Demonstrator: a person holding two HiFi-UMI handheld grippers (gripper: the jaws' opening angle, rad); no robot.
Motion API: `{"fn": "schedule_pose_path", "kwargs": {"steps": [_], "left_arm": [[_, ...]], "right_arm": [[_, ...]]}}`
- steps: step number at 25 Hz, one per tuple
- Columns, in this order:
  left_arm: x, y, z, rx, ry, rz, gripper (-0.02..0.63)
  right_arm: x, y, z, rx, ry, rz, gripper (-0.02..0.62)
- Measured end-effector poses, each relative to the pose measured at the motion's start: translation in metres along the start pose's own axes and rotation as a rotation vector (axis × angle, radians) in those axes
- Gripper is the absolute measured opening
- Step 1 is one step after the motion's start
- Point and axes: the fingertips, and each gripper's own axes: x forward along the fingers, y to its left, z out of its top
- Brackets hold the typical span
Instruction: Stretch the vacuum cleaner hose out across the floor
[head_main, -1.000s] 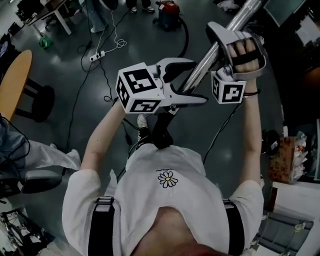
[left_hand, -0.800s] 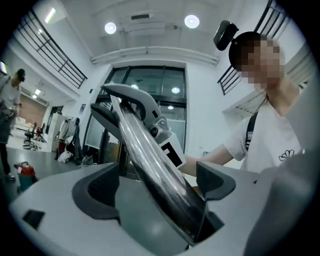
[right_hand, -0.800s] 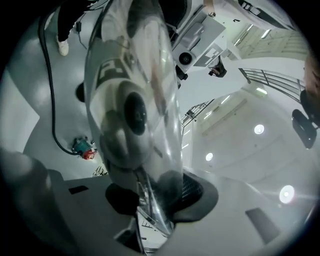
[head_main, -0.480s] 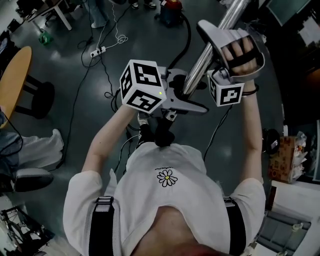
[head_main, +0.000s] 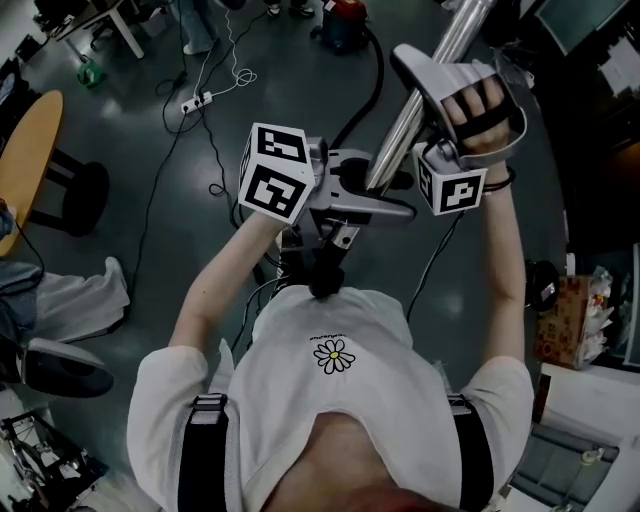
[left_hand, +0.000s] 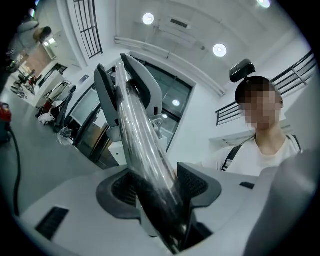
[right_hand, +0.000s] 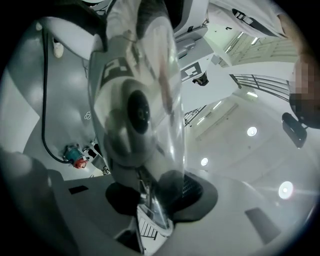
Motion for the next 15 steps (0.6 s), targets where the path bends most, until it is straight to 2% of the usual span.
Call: {"fn": "schedule_pose_path", "kwargs": {"steps": [15], "left_arm": [[0.008,0.008,0.001,-0.04,-0.01,0.001,0.232]], "right_arm": [[-0.004,0.009,-0.011,0.018,0.018,0.001,0.144]]}}
